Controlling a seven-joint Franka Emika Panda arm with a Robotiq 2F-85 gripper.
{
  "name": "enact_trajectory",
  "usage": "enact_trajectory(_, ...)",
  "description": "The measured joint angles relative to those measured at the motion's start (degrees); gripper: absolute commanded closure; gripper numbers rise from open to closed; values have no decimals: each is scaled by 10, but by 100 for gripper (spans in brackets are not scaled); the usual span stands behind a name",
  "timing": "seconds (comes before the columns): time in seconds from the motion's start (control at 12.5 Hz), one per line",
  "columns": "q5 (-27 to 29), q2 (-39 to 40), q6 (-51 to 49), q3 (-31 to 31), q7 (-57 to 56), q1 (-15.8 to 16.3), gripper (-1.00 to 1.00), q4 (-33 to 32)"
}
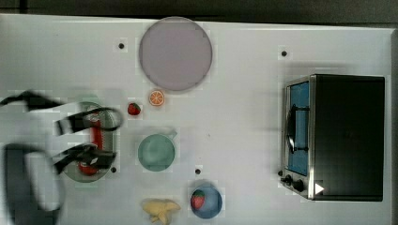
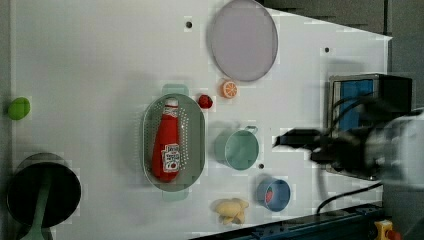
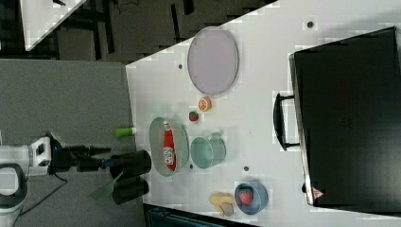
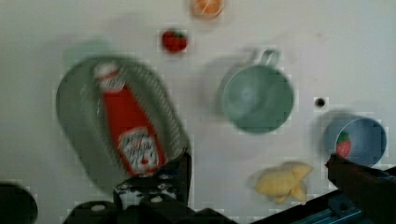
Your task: Pick ketchup from strainer and place it on the table
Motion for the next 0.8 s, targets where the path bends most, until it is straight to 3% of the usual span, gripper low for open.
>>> enact_trajectory(0.48, -2, 24, 121, 134, 6, 20, -100, -41)
enact_trajectory(0.8, -9, 64, 311, 152, 7, 24, -100, -159)
